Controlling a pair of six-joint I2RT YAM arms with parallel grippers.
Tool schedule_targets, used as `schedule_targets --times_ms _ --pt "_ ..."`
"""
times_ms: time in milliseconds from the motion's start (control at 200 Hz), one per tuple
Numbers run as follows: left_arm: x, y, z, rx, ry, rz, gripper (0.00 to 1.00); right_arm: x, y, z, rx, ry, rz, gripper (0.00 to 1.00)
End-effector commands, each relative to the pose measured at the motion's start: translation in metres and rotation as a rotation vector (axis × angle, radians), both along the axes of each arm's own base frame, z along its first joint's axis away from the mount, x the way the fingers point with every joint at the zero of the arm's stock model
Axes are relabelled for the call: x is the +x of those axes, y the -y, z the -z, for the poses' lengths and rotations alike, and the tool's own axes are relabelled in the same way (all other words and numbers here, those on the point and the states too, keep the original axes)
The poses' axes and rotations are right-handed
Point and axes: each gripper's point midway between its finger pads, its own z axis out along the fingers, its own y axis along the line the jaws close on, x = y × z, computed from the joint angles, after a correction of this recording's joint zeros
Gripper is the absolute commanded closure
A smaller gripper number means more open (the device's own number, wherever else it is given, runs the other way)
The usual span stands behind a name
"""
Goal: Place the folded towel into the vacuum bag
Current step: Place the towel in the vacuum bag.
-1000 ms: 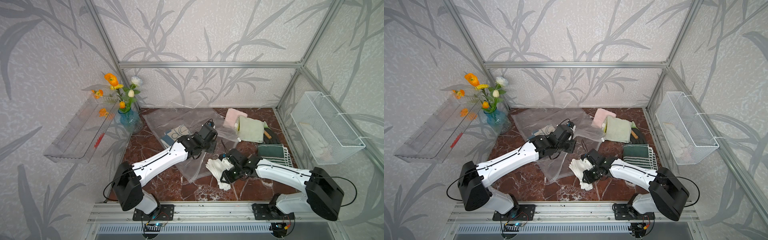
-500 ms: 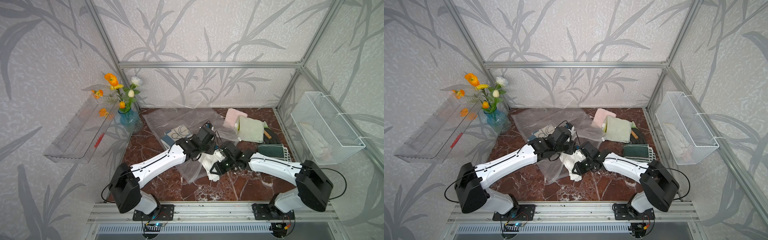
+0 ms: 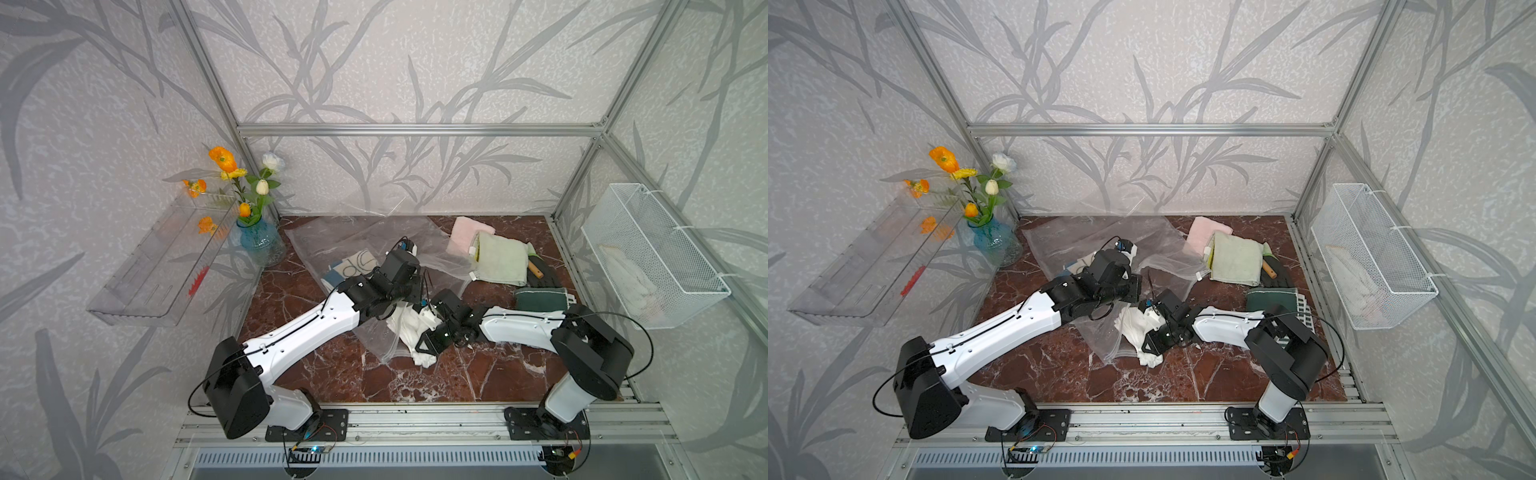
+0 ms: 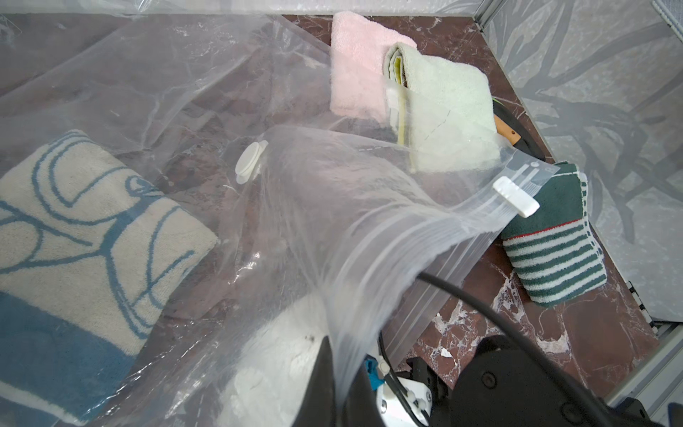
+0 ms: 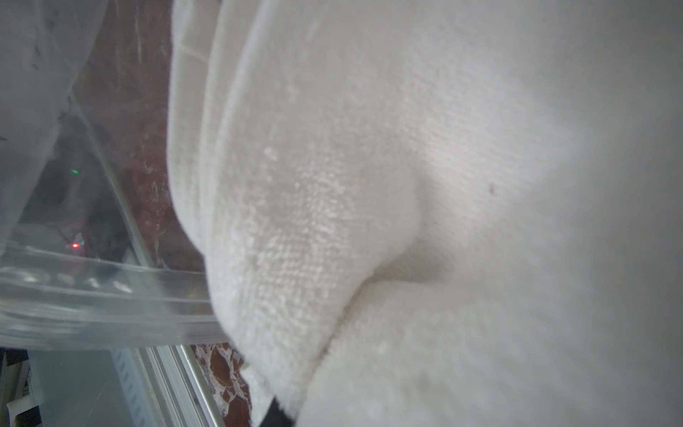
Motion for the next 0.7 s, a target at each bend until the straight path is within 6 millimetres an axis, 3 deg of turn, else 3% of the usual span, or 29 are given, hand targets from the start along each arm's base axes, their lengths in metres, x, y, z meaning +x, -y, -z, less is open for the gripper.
schedule_targets --times_ms 0,265,420,540,610,695 --pt "-0.001 0.009 -0.009 -0.048 0.008 0.027 1.00 0.011 0.000 0.002 -0.033 0.042 -0.008 0.99" --pt "-0.002 0.014 -0.007 -0.068 -0.004 0.040 1.00 0.029 -0.010 0.000 -0.015 0.052 0.017 1.00" --pt "-0.002 0.014 -0.008 -0.065 -0.004 0.043 1.00 0.020 -0.033 -0.018 0.040 0.066 -0.059 0.98" --pt "-0.002 0.014 -0.004 -0.057 -0.007 0.042 1.00 0.010 -0.042 -0.006 0.040 0.016 -0.112 0.95" --pt "-0.002 0.013 -0.001 -0.051 -0.012 0.041 1.00 0.008 -0.038 0.008 0.015 -0.015 -0.109 0.85" --pt "-0.004 0.011 0.003 -0.047 -0.018 0.038 1.00 0.005 -0.030 0.010 0.014 -0.047 -0.116 0.53"
